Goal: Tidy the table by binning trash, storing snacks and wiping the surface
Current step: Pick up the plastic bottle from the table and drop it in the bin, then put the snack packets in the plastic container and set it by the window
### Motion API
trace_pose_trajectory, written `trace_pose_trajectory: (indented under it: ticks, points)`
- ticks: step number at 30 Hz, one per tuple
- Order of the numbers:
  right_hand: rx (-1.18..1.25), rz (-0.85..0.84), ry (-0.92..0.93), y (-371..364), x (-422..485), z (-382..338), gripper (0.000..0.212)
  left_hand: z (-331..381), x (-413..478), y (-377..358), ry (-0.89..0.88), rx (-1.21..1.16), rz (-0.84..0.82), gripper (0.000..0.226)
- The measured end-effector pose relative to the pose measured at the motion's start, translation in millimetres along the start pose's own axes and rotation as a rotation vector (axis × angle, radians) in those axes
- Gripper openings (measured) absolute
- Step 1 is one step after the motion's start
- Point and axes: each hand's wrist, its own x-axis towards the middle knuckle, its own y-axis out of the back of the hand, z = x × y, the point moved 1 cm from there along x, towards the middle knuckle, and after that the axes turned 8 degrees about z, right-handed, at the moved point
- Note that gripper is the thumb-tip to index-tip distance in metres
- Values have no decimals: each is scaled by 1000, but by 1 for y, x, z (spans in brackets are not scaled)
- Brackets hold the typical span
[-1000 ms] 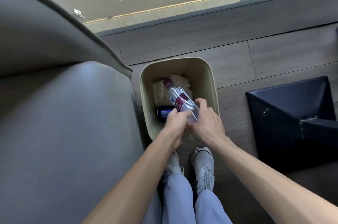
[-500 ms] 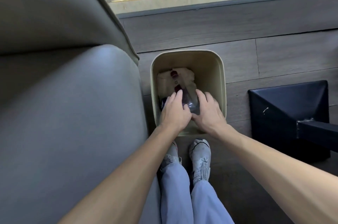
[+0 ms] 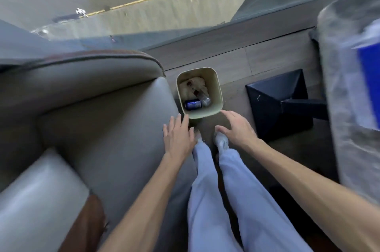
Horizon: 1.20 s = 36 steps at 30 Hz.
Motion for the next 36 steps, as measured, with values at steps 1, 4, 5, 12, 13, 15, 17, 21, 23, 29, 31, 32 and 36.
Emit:
trace_pose_trajectory:
  ticks: [1, 4, 5, 12, 13, 15, 17, 21, 23, 29, 31, 32, 36]
  points:
    - [10, 2, -4, 15, -20, -8, 66, 3, -19, 17, 17, 5, -7, 53]
    - [60, 46, -9, 59, -77, -29, 64, 16, -70, 66, 57, 5, -3, 54]
    - [71, 45, -9, 61, -82, -31, 63, 18, -76, 70, 89, -3, -19, 54]
    - [119, 163, 72, 128, -171, -42, 60, 89, -152, 146, -19, 90, 34, 54]
    - [132, 190, 82, 135, -181, -37, 60, 104, -158, 152, -55, 119, 36, 54]
    - [165, 259, 99, 151, -199, -21, 58, 135, -165, 158, -139, 174, 37, 53]
    - [209, 332, 77, 167, -220, 5, 57, 170, -170, 157, -222, 237, 34, 50]
    - [357, 503, -88, 184, -279, 87, 56, 251, -193, 134, -411, 380, 29, 43]
    - [404, 595, -198, 182, -320, 139, 56, 295, -212, 113, -530, 442, 15, 44]
    - [522, 848, -593, 134, -480, 270, 50, 417, -304, 16, -908, 593, -50, 49]
    - [567, 937, -703, 111, -531, 298, 48, 447, -341, -22, -1021, 640, -78, 48]
    - [589, 967, -751, 100, -556, 308, 48, 458, -359, -41, -1072, 659, -92, 48]
    - [632, 1046, -894, 59, -634, 336, 47, 492, -421, -103, -1231, 712, -160, 50]
